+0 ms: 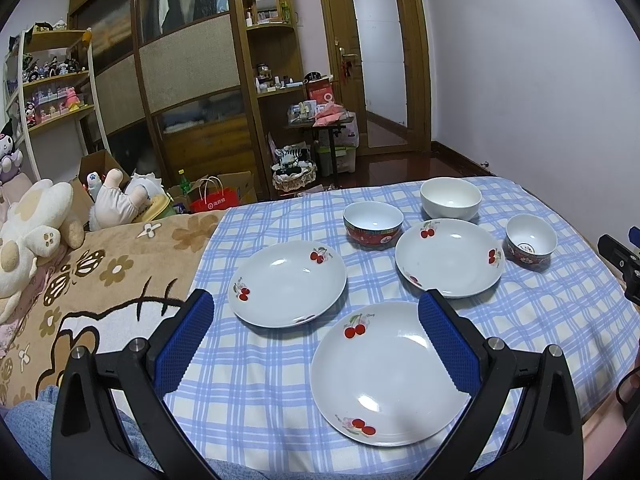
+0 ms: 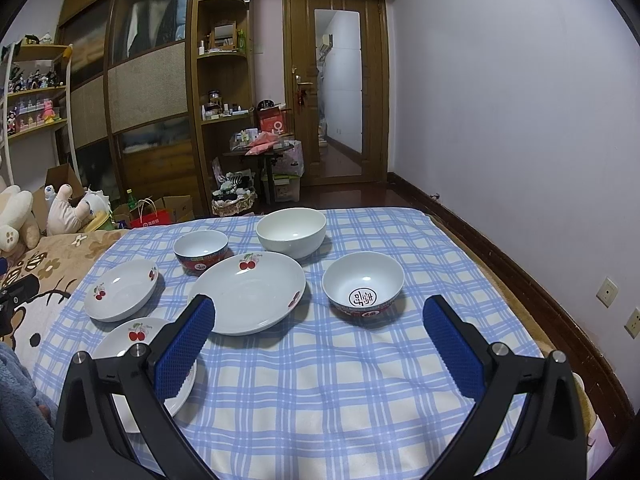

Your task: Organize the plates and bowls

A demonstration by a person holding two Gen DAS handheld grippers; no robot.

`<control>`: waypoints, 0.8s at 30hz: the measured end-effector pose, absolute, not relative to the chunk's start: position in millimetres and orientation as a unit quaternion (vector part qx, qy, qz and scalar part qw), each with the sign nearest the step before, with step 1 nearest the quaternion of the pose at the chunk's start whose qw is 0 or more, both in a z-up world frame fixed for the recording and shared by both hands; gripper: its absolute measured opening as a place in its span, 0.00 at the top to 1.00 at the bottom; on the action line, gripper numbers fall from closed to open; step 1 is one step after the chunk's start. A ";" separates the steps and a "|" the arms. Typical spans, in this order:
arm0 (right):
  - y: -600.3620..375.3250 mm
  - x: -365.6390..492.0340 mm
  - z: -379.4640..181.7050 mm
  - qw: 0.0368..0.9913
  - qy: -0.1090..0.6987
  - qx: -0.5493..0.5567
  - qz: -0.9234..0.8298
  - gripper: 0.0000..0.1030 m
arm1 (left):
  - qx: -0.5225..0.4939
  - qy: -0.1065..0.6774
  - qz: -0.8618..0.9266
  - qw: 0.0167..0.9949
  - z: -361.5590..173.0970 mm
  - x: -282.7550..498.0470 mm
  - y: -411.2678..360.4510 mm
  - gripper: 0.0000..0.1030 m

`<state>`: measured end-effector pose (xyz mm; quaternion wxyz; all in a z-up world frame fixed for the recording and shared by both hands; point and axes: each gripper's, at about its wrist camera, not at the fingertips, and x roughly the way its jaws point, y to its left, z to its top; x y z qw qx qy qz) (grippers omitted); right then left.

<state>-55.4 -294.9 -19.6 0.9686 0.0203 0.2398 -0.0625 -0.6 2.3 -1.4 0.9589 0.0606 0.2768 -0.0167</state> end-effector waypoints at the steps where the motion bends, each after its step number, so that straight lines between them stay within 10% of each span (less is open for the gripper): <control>1: -295.0 -55.4 -19.6 0.969 0.240 0.021 -0.063 0.00 | 0.060 0.277 -0.018 0.959 -1.4 -0.5 2.6 0.02; 24: -261.6 -22.8 -33.4 0.948 0.312 0.055 -0.036 0.00 | 0.051 0.421 -0.008 0.906 -30.0 47.8 20.9 0.02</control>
